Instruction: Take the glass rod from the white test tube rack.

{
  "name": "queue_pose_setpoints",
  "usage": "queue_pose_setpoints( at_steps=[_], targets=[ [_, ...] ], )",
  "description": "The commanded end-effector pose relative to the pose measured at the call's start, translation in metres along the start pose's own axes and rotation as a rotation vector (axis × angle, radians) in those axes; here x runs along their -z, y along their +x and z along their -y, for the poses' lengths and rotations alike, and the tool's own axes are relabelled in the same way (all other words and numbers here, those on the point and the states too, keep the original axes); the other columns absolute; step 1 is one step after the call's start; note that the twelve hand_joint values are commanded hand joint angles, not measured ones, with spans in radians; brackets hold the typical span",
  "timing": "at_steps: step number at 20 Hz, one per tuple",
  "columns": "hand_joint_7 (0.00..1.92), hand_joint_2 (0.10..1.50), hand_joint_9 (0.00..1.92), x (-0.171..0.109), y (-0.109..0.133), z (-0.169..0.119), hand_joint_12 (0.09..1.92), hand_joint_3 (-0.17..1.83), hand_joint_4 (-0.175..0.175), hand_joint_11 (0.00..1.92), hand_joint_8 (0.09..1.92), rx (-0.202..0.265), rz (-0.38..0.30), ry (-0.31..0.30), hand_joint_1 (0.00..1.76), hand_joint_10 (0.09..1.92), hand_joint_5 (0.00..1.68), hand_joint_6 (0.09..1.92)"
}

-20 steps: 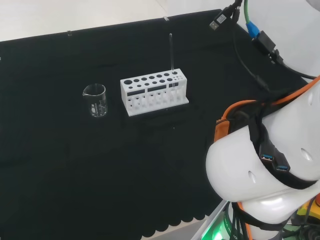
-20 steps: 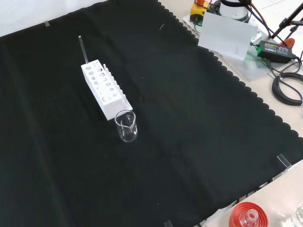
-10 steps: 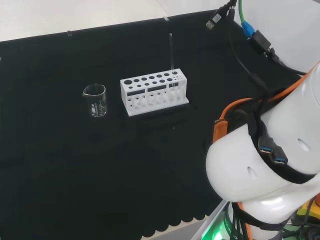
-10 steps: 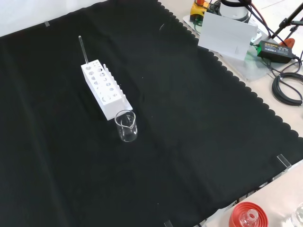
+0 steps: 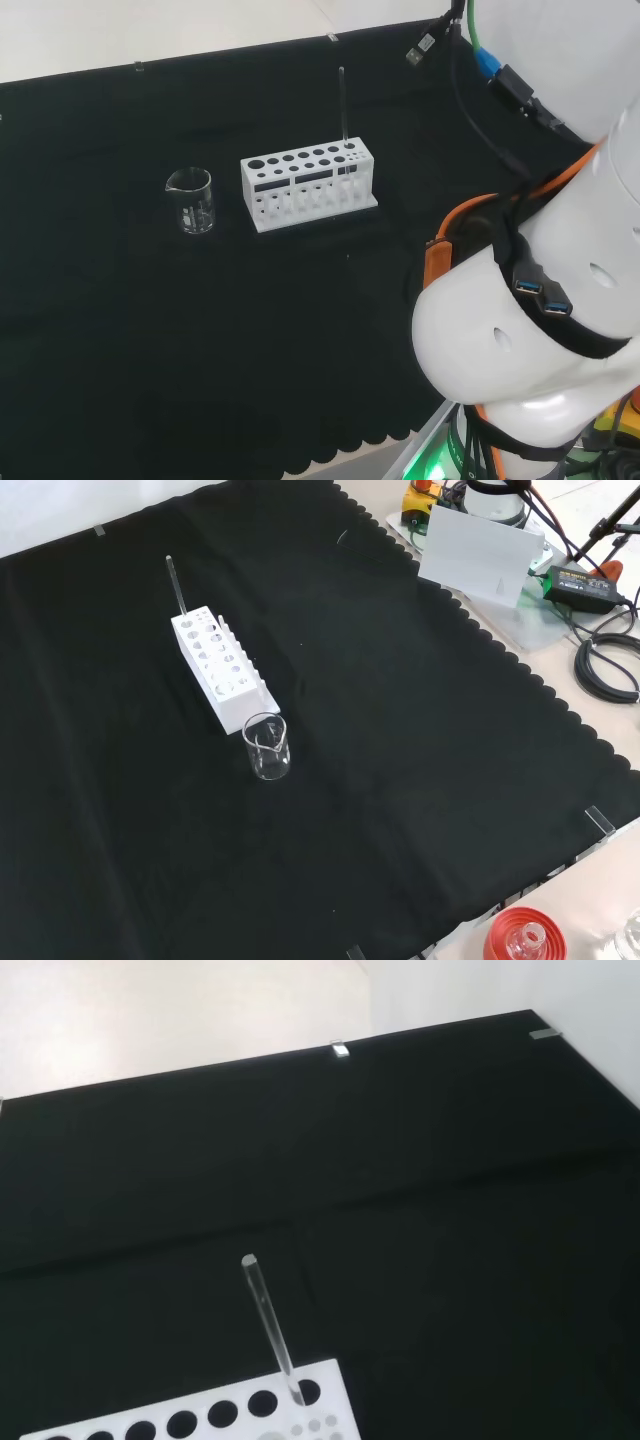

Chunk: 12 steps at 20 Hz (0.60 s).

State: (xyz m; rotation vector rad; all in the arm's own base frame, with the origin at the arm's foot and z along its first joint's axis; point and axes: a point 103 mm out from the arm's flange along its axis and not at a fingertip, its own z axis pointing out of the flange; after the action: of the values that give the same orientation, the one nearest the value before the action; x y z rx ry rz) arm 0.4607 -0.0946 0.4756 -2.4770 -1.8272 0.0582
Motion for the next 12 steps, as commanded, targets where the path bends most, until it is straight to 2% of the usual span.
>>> queue_pose_setpoints(
  at_steps=[1,7,12],
  targets=[
    [0.27,1.18,0.56,-0.014,0.009,-0.004,1.41,-0.17,-0.066,0.44,0.90,0.025,0.005,0.014,0.51,0.92,0.29,0.09],
    [0.29,1.18,0.58,-0.030,0.021,-0.004,1.41,-0.17,-0.069,0.46,0.90,0.051,0.012,0.033,0.51,0.91,0.30,0.09],
    [0.32,1.18,0.60,-0.038,0.022,-0.004,1.40,-0.17,-0.068,0.50,0.90,0.073,0.005,0.017,0.50,0.91,0.33,0.09]
  ],
)
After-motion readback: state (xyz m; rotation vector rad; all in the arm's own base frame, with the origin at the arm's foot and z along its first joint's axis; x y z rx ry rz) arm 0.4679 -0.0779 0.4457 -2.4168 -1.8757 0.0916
